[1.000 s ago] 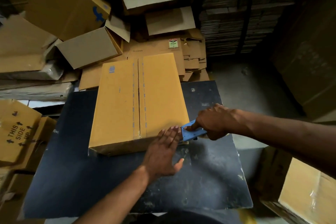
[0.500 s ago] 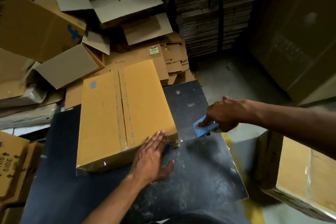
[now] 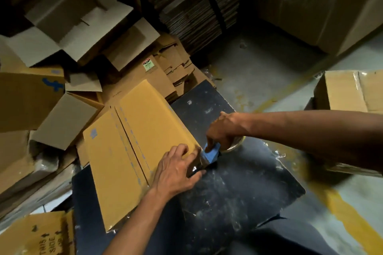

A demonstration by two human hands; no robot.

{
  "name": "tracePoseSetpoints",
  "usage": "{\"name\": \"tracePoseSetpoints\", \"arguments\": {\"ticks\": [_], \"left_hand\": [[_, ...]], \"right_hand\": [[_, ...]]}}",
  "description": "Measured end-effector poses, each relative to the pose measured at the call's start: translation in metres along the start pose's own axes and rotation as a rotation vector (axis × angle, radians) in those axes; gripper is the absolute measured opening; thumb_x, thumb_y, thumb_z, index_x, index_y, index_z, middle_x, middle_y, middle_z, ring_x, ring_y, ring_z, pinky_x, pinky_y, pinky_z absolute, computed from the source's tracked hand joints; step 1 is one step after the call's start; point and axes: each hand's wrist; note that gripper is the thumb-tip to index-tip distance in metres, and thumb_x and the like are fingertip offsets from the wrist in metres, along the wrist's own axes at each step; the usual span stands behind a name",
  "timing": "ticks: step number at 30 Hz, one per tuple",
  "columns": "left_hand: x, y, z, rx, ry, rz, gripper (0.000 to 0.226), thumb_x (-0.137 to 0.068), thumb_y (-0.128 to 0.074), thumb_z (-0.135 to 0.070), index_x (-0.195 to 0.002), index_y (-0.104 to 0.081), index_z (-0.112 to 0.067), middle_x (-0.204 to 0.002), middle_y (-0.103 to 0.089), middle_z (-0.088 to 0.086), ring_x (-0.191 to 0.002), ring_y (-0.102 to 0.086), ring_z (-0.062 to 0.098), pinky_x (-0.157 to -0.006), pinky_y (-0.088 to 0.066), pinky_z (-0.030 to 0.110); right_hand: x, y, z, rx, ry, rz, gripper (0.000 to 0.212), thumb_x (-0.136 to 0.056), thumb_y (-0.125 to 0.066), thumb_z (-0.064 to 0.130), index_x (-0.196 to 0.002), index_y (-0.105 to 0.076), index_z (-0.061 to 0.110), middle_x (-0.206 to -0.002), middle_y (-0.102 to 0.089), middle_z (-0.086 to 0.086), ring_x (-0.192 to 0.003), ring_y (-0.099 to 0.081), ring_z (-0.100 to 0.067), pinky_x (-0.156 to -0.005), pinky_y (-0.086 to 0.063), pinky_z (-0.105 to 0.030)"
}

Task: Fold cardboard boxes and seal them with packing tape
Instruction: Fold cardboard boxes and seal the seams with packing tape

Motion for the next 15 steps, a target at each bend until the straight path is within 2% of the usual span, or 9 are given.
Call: {"name": "tracePoseSetpoints", "arguments": {"ticks": [2, 4, 6, 9, 12, 15], "left_hand": [[-0.009, 0.002, 0.004, -0.04, -0.053, 0.008, 0.069, -0.084, -0.052, -0.079, -0.132, -0.063, -0.03, -0.116, -0.05, 0.002, -0.105, -0.053, 0.024, -0.083, -0.052, 0.04], [-0.018, 0.006, 0.006, -0.064, -0.093, 0.038, 0.07, -0.084, -0.049, -0.082, -0.13, -0.063, -0.031, -0.114, -0.047, 0.001, -0.104, -0.051, 0.023, -0.084, -0.05, 0.04], [-0.027, 0.008, 0.01, -0.088, -0.137, 0.05, 0.072, -0.083, -0.046, -0.086, -0.127, -0.065, -0.031, -0.113, -0.047, 0.001, -0.103, -0.049, 0.023, -0.086, -0.048, 0.041], [-0.038, 0.008, 0.014, -0.099, -0.193, 0.046, 0.074, -0.083, -0.043, -0.089, -0.121, -0.068, -0.031, -0.113, -0.048, 0.003, -0.104, -0.05, 0.024, -0.086, -0.047, 0.042], [-0.044, 0.005, 0.018, -0.091, -0.226, 0.048, 0.075, -0.083, -0.042, -0.091, -0.117, -0.071, -0.03, -0.118, -0.051, 0.006, -0.109, -0.051, 0.027, -0.09, -0.046, 0.045], [-0.045, 0.001, 0.02, -0.082, -0.246, 0.05, 0.073, -0.081, -0.046, -0.092, -0.114, -0.073, -0.033, -0.129, -0.056, 0.008, -0.118, -0.052, 0.031, -0.098, -0.043, 0.049]], "right_hand": [[-0.002, 0.001, 0.001, -0.027, -0.014, 0.016, 0.048, -0.094, -0.066, 0.045, -0.139, -0.055, 0.054, -0.134, -0.065, 0.019, -0.123, -0.062, -0.019, -0.101, -0.047, -0.04], [-0.004, 0.002, 0.001, -0.036, -0.025, 0.008, 0.048, -0.093, -0.067, 0.044, -0.139, -0.055, 0.054, -0.133, -0.065, 0.019, -0.124, -0.062, -0.02, -0.105, -0.045, -0.046], [-0.005, 0.001, -0.001, -0.046, -0.042, 0.002, 0.047, -0.091, -0.068, 0.043, -0.136, -0.058, 0.052, -0.127, -0.067, 0.016, -0.122, -0.063, -0.021, -0.104, -0.045, -0.05], [-0.006, -0.002, -0.005, -0.058, -0.044, 0.007, 0.045, -0.092, -0.068, 0.042, -0.135, -0.059, 0.05, -0.115, -0.066, 0.017, -0.121, -0.061, -0.02, -0.102, -0.043, -0.046], [-0.013, -0.007, -0.007, -0.043, -0.074, -0.004, 0.043, -0.093, -0.068, 0.049, -0.136, -0.059, 0.047, -0.127, -0.066, 0.012, -0.122, -0.061, -0.022, -0.102, -0.04, -0.046], [-0.028, -0.031, -0.008, 0.136, -0.136, 0.086, 0.043, -0.093, -0.066, 0.055, -0.13, -0.064, 0.035, -0.134, -0.063, 0.009, -0.123, -0.059, -0.022, -0.104, -0.035, -0.046]]}}
Point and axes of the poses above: each hand's wrist, its own x-axis away from the middle knuckle, its own y-axis out of the back of the hand, z = x × y
